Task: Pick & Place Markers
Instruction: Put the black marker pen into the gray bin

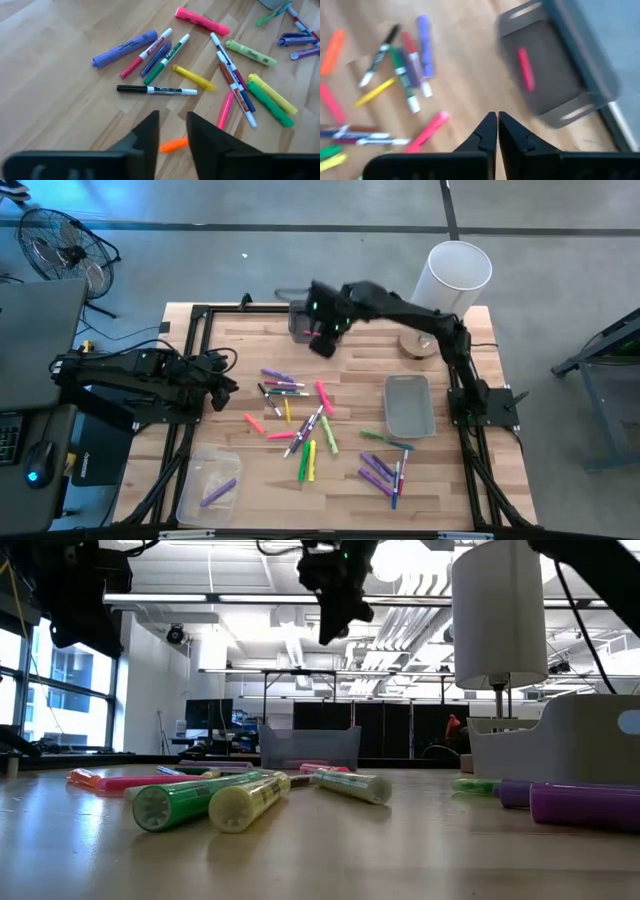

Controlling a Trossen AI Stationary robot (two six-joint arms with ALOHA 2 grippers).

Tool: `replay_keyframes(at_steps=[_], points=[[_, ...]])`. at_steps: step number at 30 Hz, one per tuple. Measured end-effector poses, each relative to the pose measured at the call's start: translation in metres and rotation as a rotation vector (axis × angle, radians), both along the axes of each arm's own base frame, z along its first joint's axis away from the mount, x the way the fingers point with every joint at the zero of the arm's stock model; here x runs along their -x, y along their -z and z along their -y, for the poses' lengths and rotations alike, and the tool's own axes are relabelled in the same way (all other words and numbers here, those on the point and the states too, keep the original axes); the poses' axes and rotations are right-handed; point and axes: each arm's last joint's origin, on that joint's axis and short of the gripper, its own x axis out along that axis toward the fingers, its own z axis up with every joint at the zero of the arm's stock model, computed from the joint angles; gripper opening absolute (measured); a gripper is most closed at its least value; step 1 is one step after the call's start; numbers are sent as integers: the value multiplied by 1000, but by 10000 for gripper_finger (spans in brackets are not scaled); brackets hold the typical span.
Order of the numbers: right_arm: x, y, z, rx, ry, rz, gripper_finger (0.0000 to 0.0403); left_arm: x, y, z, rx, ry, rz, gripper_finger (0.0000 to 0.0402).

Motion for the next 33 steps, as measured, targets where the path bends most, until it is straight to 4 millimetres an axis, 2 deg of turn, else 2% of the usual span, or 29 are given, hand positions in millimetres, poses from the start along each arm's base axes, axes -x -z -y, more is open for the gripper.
replay_keyframes(at_steps=[3,6,9,12,17,20,27,33], points=[[-4,13,-37,-4,-22,-34,9,1,1,0,-29,25,-15,142],[-8,39,-73,29,-22,-79,2,2,2,0,-60,57,-40,160],[-9,69,-108,16,-33,-81,3,3,3,0,-79,87,-58,162],[-6,90,-138,-17,-36,-58,1,4,4,0,-87,95,-77,158],[4,119,-175,-51,-20,-68,1,-6,9,1,-106,155,-145,150],[10,125,-193,-67,-9,-81,1,-20,15,3,-98,212,-201,145],[24,129,-226,-53,-54,-131,0,-72,38,9,-97,348,-344,142],[41,127,-239,14,-97,-201,0,-114,52,12,-152,530,-503,142]])
